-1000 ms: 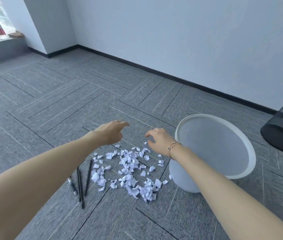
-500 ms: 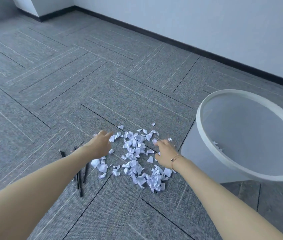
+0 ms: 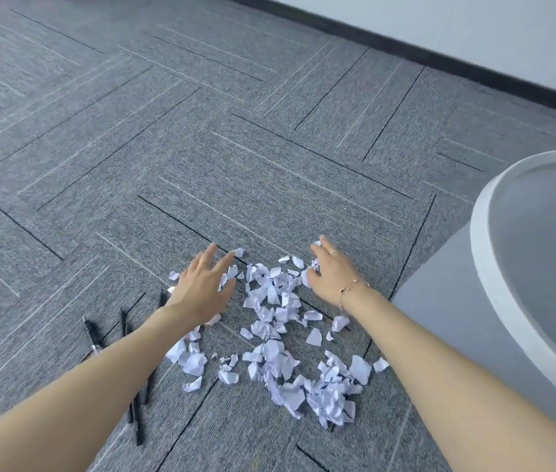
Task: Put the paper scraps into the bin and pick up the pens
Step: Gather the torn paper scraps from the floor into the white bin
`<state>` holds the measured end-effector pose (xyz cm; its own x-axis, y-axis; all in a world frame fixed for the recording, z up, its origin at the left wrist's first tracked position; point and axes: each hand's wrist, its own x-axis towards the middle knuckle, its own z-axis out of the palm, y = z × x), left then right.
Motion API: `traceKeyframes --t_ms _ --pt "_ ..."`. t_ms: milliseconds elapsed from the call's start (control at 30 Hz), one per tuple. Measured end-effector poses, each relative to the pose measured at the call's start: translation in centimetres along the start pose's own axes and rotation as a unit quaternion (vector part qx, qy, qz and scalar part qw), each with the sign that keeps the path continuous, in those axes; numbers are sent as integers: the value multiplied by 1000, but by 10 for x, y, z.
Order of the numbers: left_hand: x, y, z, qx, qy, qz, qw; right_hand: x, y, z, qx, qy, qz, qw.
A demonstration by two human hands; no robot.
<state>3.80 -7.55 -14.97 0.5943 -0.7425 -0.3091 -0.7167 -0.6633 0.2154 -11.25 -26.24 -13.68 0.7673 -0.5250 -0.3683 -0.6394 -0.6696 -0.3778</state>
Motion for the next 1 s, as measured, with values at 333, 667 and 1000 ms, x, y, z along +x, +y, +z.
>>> traceKeyframes --t_ms 333,667,1000 --pt "-2 -2 8 18 0 12 1000 7 1 9 -41 -31 -3 999" --pt "-50 22 20 -17 8 75 997 -56 -6 35 -47 -17 -68 996" --pt "-105 16 35 -32 -7 102 994 -131 -16 60 -29 -18 -92 995"
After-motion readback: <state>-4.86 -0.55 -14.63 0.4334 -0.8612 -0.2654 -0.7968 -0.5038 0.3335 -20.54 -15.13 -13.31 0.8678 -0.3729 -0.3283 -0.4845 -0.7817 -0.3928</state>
